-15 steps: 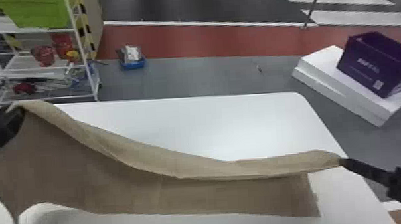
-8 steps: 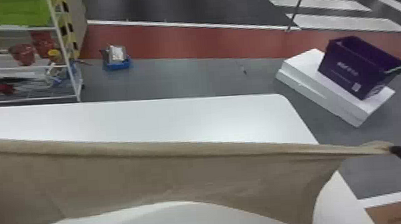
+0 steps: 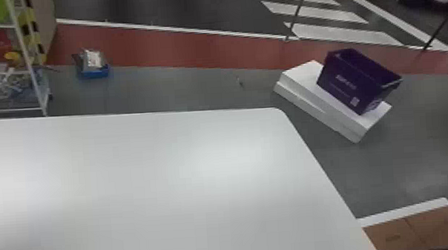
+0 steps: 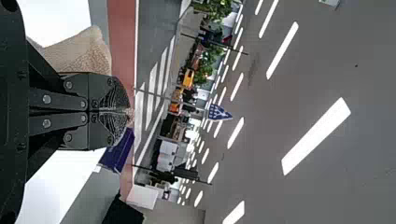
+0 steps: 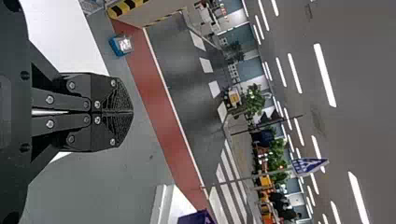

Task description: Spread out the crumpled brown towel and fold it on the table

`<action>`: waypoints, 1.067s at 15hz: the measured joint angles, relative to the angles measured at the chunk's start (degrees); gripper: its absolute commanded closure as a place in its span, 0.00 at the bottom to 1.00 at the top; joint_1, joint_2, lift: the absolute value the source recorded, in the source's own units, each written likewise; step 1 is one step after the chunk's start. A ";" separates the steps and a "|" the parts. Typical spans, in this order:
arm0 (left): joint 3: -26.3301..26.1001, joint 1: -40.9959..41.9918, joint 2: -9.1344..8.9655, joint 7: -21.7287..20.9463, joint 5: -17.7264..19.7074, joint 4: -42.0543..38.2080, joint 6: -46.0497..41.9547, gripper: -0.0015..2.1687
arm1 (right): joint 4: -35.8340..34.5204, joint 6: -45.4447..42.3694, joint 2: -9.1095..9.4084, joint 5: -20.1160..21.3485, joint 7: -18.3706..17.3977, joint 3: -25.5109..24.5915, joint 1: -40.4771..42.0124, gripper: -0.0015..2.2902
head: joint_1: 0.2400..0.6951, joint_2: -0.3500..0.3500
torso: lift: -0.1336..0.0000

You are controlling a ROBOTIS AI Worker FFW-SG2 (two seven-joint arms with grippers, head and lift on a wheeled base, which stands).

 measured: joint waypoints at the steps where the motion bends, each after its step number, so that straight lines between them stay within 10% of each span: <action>1: 0.55 0.06 0.00 0.06 0.31 -0.47 0.37 0.84 | -0.44 0.00 0.06 -0.58 0.85 -1.42 -0.06 0.06 | 1.00 0.00 | 0.07; 4: -0.60 -0.02 0.00 0.14 0.05 -1.06 0.70 0.84 | -2.12 0.00 3.34 5.00 16.84 1.63 -0.77 0.01 | 1.00 0.12 | 0.07; 7: -2.45 0.08 0.00 0.12 -1.04 -0.86 0.71 0.84 | -7.20 0.00 6.40 12.99 25.42 13.83 -0.75 0.04 | 1.00 0.30 | 0.07; 12: -4.45 0.19 0.00 1.12 -2.87 -0.98 0.65 0.84 | -8.73 0.00 6.58 44.97 21.41 62.29 -0.57 0.04 | 1.00 0.67 | 0.07; 16: -8.44 -0.39 0.00 2.84 -5.85 -0.93 0.25 0.84 | 9.66 -5.92 6.58 66.04 21.51 95.86 -5.16 0.05 | 1.00 0.92 | 0.07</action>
